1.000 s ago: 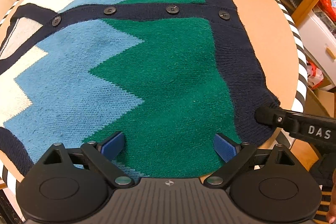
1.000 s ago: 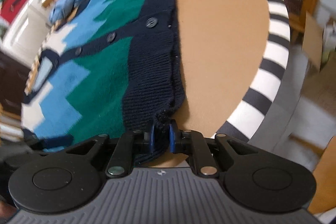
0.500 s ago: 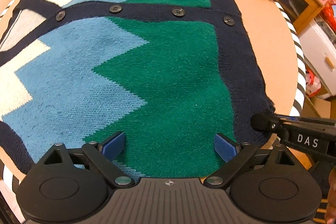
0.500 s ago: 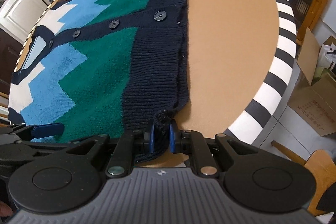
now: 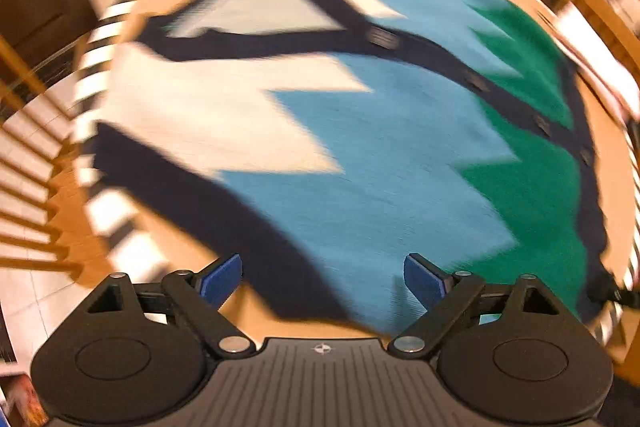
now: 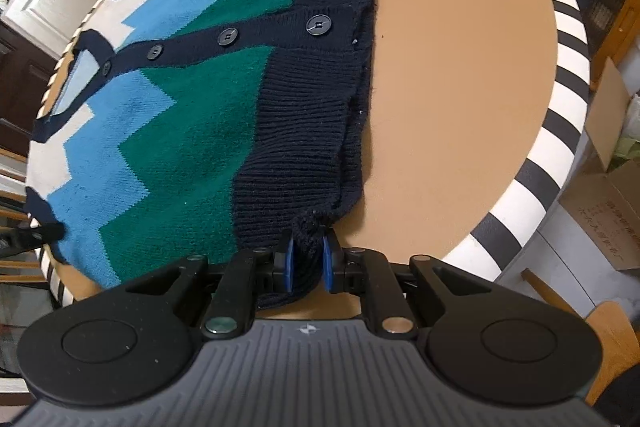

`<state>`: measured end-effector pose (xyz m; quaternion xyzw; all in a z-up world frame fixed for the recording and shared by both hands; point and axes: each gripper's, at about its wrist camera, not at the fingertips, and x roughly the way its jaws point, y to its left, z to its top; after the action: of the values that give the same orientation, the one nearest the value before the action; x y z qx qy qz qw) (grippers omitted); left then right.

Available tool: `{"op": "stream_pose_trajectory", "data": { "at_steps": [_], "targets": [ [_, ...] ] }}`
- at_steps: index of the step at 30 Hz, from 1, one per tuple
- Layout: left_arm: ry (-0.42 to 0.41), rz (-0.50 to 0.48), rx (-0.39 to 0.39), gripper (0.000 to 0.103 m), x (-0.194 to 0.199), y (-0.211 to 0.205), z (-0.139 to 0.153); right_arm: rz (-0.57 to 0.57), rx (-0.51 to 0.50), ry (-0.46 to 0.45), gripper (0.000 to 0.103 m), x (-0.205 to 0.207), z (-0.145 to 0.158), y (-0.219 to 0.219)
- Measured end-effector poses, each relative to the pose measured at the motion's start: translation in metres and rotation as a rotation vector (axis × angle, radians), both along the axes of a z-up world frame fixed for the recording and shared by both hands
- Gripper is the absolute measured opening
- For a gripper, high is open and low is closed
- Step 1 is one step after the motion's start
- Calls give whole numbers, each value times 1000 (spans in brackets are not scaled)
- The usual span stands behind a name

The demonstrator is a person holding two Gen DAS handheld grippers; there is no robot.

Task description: Fold clothes

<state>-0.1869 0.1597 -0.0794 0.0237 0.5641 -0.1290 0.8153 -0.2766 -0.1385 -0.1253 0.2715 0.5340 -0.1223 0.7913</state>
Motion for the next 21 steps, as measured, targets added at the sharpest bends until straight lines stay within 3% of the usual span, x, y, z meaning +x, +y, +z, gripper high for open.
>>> {"op": "stream_pose_trajectory", "data": {
  "at_steps": [5, 10, 12, 15, 21],
  "targets": [
    [-88, 0, 83, 90, 48, 70, 8, -90, -48, 20, 15, 2, 1, 13],
    [-161, -106, 77, 85, 92, 128, 14, -214, -85, 37, 15, 2, 1, 24],
    [-153, -150, 73, 79, 106, 138, 8, -229, -105, 50, 15, 4, 1, 28],
    [-138, -226, 41, 79, 120, 141, -2, -270, -97, 69, 15, 5, 2, 29],
    [-182, -342, 59, 78, 109, 118, -14, -294, -80, 99, 15, 3, 3, 30]
  ]
}}
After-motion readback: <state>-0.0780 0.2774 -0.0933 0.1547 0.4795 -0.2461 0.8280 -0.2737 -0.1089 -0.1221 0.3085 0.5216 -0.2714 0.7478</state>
